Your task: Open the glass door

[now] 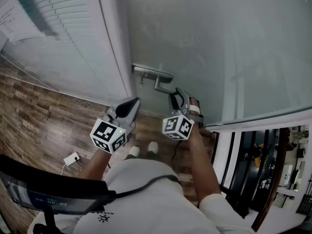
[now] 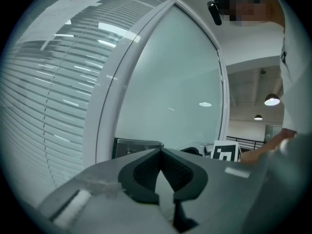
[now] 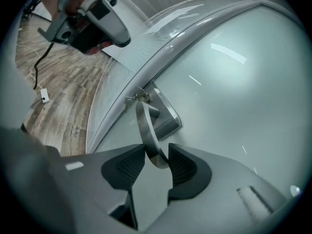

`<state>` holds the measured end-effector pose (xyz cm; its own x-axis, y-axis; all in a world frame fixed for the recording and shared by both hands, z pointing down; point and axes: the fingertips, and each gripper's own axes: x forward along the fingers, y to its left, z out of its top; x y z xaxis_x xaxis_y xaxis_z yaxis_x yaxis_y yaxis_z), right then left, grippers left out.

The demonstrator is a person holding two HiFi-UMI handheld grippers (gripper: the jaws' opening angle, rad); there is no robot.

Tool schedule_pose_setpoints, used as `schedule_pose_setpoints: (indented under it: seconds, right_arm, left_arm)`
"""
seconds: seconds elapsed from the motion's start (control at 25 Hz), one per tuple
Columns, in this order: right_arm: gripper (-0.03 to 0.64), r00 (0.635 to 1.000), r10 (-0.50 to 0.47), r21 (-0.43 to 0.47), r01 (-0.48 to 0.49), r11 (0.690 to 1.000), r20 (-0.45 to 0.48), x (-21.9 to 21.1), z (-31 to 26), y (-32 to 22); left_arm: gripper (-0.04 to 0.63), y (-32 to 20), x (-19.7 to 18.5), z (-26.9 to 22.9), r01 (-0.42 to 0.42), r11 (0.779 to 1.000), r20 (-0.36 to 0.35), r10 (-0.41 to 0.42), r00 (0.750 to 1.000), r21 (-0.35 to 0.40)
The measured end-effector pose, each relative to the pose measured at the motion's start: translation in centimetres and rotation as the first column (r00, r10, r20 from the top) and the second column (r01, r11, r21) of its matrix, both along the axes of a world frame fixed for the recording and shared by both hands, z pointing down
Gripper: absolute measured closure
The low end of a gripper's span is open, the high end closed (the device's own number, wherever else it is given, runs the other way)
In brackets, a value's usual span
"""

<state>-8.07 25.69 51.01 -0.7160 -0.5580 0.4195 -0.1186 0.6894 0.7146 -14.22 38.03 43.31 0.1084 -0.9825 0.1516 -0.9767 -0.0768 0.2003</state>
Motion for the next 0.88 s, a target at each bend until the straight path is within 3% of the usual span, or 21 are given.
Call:
schedule_pose_setpoints:
  seconds: [0.12,0.28,0.88]
  right_arm:
    - [0.462,0.995,0.046,-0.120,-0.036,0.992,0.084,-0.2,0.8,0.0]
    - [0.462,0.982,0.088,-0.278,-0.039,0.960,0.169,-0.6,2.0,-0.2]
    - [0.465,0.992,0.026,-0.233,0.003,0.972,0.121,-1.8,2.1,-2.2]
  left_arm:
    - [0.592,0.3,0.1,0.3,-0.001,1.000,-0.007,0.001,1.000,-0.006]
    - [0.592,0.6,0.0,0.6,-0.002,1.000,-0.010,0.002,1.000,-0.013]
    - [0.592,-0.4,0.0,-0.2,0.020,1.000,0.014,-0.020,1.000,-0.001]
